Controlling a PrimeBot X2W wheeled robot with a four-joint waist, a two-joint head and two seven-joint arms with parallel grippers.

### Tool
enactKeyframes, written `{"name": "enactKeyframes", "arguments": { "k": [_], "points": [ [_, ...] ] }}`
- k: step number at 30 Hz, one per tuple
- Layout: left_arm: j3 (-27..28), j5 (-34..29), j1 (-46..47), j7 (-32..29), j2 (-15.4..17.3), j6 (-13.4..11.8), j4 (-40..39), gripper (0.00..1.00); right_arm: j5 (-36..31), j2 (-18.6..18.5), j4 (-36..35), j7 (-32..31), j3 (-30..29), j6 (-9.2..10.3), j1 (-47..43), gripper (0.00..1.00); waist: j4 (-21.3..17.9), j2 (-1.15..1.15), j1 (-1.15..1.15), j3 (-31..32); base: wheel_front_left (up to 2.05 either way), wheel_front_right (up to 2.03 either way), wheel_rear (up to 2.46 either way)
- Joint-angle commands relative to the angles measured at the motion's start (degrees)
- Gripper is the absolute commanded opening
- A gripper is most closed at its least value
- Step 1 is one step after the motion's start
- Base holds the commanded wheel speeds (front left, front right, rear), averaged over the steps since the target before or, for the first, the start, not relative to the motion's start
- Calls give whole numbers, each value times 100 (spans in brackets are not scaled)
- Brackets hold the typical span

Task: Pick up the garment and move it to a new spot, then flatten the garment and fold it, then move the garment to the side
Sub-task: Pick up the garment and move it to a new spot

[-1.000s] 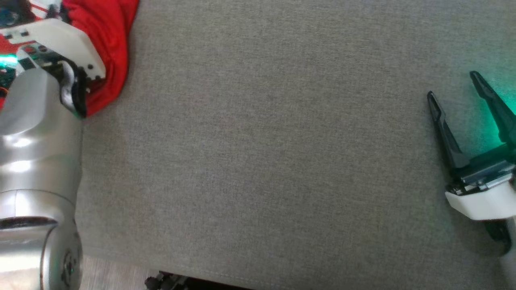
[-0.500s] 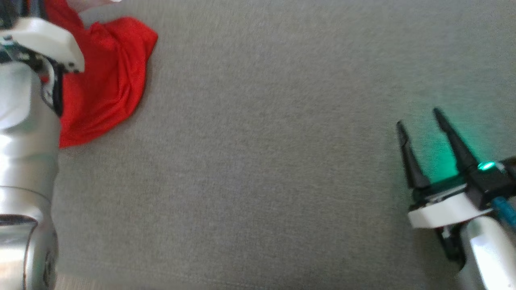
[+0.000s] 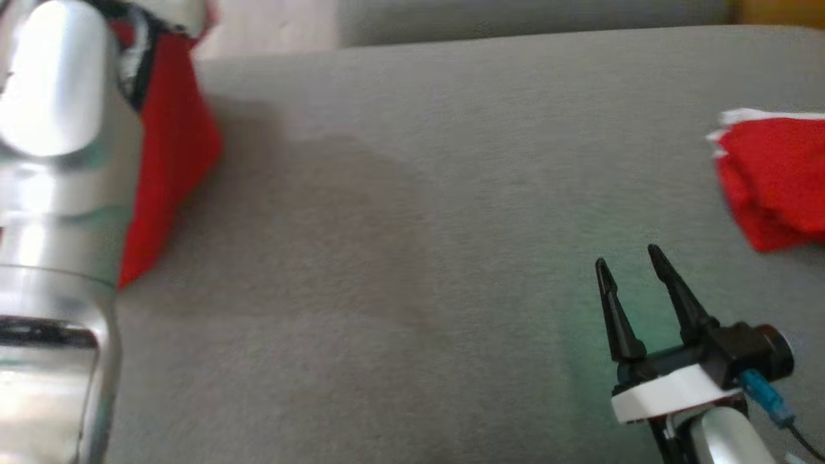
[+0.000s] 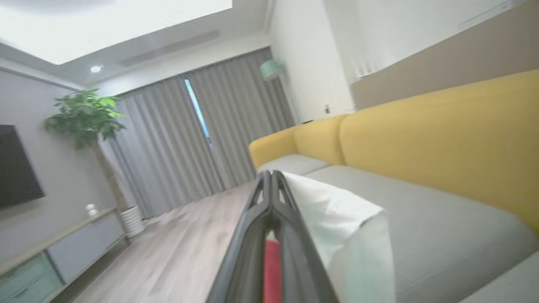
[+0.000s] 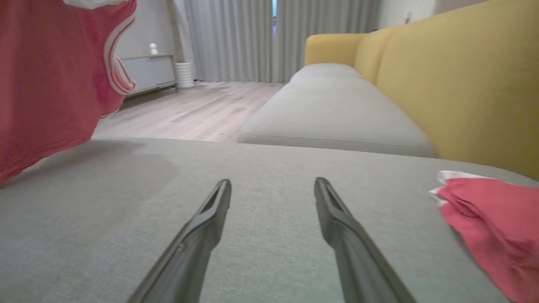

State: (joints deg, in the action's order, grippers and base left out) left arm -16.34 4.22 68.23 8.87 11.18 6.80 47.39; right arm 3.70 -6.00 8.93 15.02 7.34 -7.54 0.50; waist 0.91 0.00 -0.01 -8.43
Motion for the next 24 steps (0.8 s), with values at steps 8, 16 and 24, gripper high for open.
{"name": "enactKeyframes", "arguments": {
  "k": [8, 16, 24],
  "points": [
    [-275, 257, 75, -354, -92, 52, -815, 0, 24, 137, -222, -2, 118, 5, -67, 100, -1033, 0, 1, 482, 0, 0, 0],
    [-776, 642, -1686, -384, -298, 65, -1112, 0, 49, 212, -253, -2, 37, 5, -114, 100, -1048, 0, 1, 288, 0, 0, 0],
    [-940, 971, -3690, 27, -472, -134, -1183, 0, 71, 240, -209, -2, -65, 5, -207, 100, -719, 0, 1, 250, 0, 0, 0]
  ]
}}
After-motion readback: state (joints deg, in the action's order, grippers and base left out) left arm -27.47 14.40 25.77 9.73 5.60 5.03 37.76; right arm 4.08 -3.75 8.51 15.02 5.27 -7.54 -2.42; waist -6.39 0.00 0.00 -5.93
